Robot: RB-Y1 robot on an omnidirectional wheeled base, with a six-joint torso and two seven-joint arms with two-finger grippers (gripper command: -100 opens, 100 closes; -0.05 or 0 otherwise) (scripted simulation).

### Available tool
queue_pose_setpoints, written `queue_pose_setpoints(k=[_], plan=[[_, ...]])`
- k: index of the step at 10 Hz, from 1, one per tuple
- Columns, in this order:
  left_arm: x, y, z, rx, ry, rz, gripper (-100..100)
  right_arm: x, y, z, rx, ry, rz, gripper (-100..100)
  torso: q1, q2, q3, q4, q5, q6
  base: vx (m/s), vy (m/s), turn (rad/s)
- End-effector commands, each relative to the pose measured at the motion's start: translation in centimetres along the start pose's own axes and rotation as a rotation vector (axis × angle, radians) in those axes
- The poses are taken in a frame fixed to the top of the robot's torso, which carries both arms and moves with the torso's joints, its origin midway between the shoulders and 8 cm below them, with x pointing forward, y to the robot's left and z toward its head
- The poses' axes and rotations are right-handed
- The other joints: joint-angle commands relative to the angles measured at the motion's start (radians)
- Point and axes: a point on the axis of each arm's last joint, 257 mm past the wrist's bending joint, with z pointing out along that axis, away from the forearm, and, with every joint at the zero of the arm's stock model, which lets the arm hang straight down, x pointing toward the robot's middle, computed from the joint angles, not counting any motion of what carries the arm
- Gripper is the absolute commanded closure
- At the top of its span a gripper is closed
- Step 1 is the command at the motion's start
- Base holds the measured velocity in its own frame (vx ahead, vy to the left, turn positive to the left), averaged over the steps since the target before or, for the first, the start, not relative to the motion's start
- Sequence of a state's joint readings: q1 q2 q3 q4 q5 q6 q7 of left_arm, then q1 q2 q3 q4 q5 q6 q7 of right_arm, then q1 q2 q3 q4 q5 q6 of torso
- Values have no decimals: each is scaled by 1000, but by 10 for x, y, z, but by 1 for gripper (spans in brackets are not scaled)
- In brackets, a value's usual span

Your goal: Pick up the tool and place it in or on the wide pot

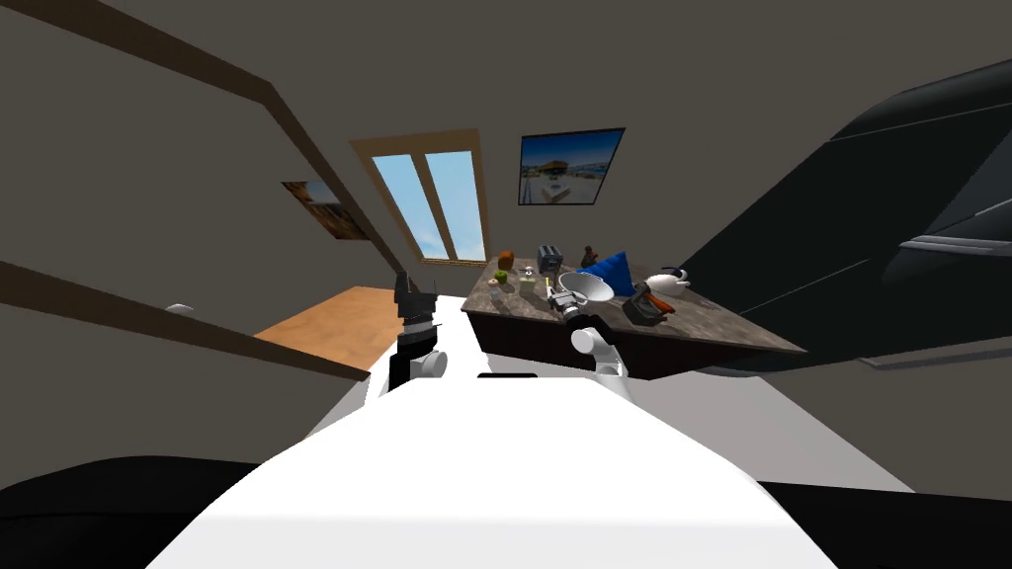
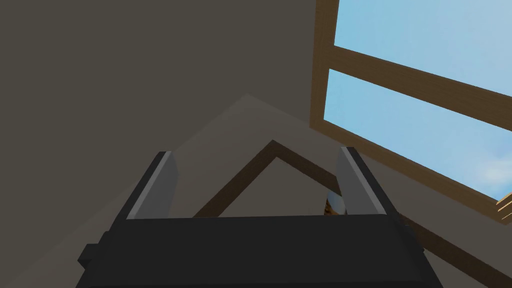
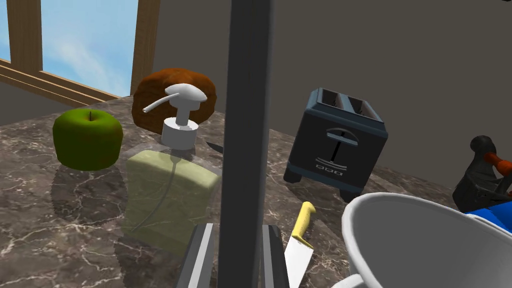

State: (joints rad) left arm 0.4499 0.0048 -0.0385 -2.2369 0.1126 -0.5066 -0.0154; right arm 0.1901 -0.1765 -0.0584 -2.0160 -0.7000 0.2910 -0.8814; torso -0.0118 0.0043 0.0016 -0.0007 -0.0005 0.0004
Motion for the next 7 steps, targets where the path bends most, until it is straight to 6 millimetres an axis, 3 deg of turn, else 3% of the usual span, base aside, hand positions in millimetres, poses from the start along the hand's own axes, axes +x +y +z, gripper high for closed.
queue_pose_setpoints(k=[1,4,7], plan=[[0,0,0,0,0,0,0,6,8,0,-6,-1,6,100,0,0,0,0,0,0,-81,-124,158],[0,0,0,0,0,0,0,16,24,0,-25,-6,24,100,1,0,0,0,0,-1,-100,-129,185],[0,0,0,0,0,0,0,22,47,1,-49,-20,63,100,-3,-6,-3,-1,-2,0,-33,-156,171]])
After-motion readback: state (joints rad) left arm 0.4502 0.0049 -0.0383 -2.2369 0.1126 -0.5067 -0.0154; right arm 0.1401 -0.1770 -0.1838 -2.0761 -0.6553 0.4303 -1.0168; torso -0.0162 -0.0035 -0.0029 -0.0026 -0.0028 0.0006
